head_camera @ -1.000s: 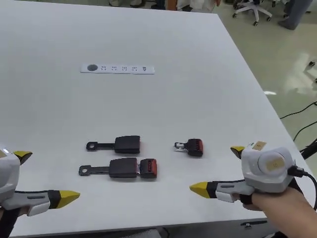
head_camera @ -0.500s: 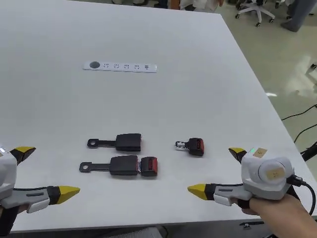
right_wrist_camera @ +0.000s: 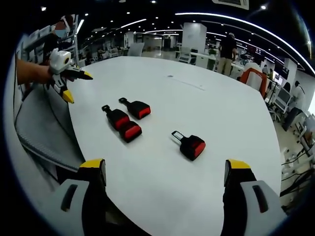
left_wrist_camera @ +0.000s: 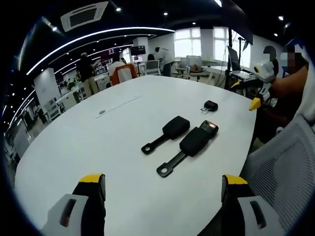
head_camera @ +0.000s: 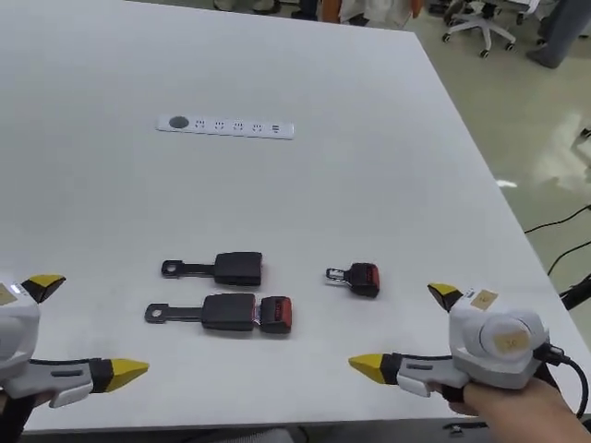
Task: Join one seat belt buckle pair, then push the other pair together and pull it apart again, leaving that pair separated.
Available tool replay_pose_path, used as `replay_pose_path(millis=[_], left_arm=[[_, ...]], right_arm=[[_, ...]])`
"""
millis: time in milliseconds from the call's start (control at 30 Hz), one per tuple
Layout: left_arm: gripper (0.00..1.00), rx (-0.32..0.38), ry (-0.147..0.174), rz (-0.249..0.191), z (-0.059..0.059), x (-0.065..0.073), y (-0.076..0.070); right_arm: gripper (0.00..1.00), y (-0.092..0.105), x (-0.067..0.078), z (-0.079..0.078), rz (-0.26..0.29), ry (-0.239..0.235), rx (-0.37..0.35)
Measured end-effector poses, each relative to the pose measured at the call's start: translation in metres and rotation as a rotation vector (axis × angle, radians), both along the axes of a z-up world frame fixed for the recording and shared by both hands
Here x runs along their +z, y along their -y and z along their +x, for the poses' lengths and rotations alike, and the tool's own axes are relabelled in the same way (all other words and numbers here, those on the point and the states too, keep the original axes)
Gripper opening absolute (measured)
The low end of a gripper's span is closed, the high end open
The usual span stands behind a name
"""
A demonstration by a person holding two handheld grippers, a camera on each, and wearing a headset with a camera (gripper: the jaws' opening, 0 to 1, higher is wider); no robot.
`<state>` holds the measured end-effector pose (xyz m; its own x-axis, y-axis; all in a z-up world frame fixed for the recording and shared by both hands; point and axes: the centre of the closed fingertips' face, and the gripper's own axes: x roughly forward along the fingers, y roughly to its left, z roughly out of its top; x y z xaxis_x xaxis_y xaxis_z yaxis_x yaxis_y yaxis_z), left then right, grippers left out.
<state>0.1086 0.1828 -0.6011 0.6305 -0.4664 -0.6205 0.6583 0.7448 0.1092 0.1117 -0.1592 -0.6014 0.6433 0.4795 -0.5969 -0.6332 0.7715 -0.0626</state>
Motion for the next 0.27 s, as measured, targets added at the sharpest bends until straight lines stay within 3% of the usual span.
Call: replay_pose_path(millis=[100,267], left_arm=[[1.00,0.029,-0.031,-0.046,-0.001,-0.001,0.003],[1.00,0.009,-0.045,-0.030,-0.006,-0.007,0.005]], right_arm=[[1.00,0.000,-0.004,-0.003,0.016,-0.023,-0.016],[1.00,-0.004,-0.011,-0.007,0.019,-0.040,-0.024]])
